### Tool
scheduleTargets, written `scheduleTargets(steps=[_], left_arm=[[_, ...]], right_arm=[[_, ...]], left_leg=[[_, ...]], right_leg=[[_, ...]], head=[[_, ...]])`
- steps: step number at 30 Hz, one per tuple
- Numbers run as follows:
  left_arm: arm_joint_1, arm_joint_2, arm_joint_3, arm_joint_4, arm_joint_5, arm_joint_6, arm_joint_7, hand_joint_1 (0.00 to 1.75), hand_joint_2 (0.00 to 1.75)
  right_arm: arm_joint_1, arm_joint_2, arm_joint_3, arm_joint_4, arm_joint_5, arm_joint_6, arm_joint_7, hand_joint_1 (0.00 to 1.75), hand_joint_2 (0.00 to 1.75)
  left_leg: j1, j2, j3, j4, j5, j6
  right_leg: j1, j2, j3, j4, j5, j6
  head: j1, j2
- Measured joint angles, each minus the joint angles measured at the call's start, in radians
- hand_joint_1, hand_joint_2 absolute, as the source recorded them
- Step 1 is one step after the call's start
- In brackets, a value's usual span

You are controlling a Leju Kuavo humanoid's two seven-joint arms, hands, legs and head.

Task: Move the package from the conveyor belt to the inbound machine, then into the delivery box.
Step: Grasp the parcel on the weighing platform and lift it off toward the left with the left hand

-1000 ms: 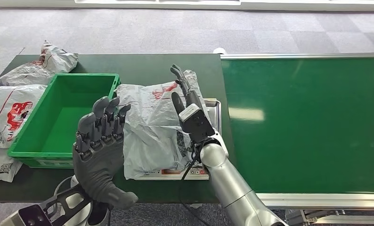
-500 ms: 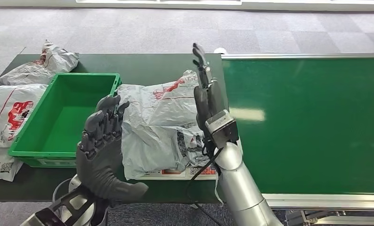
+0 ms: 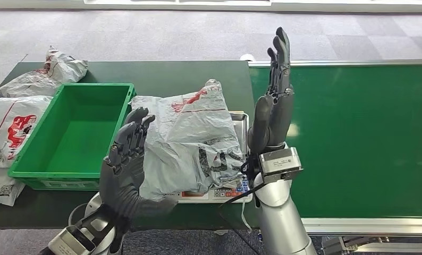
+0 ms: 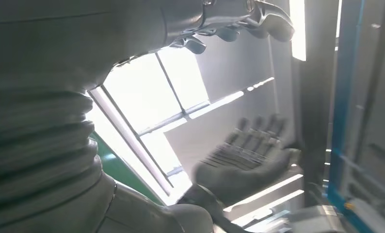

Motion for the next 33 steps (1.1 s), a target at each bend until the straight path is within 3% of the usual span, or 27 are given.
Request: scheduleTargets(steps=[3, 5, 8, 12, 17, 21, 26, 33], left_arm=[[-0.019, -0.01, 0.029, 0.066, -0.131, 0.096, 0.059, 0.0, 1.75], [-0.059, -0.016, 0.059, 0.138, -0.224, 0.176, 0.114, 0.0, 1.75], [-0.147, -0.018, 0.094, 0.293, -0.409, 0.3, 0.207, 0.0, 1.75], [-0.26, -0.012, 0.109, 0.539, -0.619, 0.4, 0.298, 0.0, 1.75], [-0.4, -0.007, 0.104, 0.869, -0.853, 0.407, 0.378, 0.0, 1.75], [-0.481, -0.012, 0.092, 1.063, -0.903, 0.401, 0.385, 0.0, 1.75], [-0.55, -0.021, 0.072, 1.191, -0.925, 0.393, 0.393, 0.0, 1.75], [-0.589, -0.026, 0.061, 1.254, -0.935, 0.379, 0.398, 0.0, 1.75]], right_arm=[[0.03, -0.009, 0.04, -0.136, 0.167, -0.27, -0.011, 0.0, 1.75], [0.056, -0.003, 0.056, -0.261, 0.277, -0.332, -0.012, 0.0, 1.75], [0.082, 0.003, 0.059, -0.435, 0.365, -0.335, -0.012, 0.0, 1.75], [0.097, -0.001, 0.052, -0.558, 0.378, -0.335, -0.006, 0.0, 1.75], [0.099, -0.003, 0.045, -0.576, 0.358, -0.333, -0.006, 0.0, 1.75], [0.099, -0.003, 0.045, -0.577, 0.37, -0.334, -0.005, 0.0, 1.75], [0.099, -0.003, 0.045, -0.576, 0.41, -0.334, 0.007, 0.0, 1.75], [0.099, -0.003, 0.045, -0.574, 0.418, -0.334, 0.008, 0.0, 1.75]], left_leg=[[0.0, -0.002, 0.0, 0.0, 0.0, 0.0], [0.0, -0.002, 0.0, 0.0, 0.0, 0.0], [0.0, -0.002, 0.0, 0.0, 0.0, 0.0], [0.0, 0.001, 0.001, 0.0, 0.0, 0.0], [-0.001, 0.002, 0.001, 0.0, 0.002, 0.0], [0.0, 0.002, 0.001, 0.0, 0.002, 0.0], [0.0, 0.0, 0.001, 0.0, 0.002, 0.0], [0.0, 0.0, 0.002, 0.0, 0.002, 0.001]], right_leg=[[0.0, -0.001, 0.0, 0.0, 0.0, 0.0], [0.0, -0.001, 0.0, 0.0, 0.0, 0.0], [0.0, -0.001, 0.0, 0.0, 0.0, 0.0], [0.0, 0.0, 0.001, 0.0, 0.001, 0.0], [0.0, 0.0, 0.001, 0.0, 0.003, 0.0], [0.0, 0.001, 0.001, 0.0, 0.003, 0.0], [0.0, 0.0, 0.002, 0.0, 0.002, 0.0], [0.0, -0.001, 0.004, 0.0, 0.002, 0.001]], head=[[0.0, 0.0], [0.0, 0.0], [0.0, 0.0], [0.0, 0.0], [0.0, 0.0], [0.0, 0.0], [0.0, 0.0], [0.0, 0.0]])
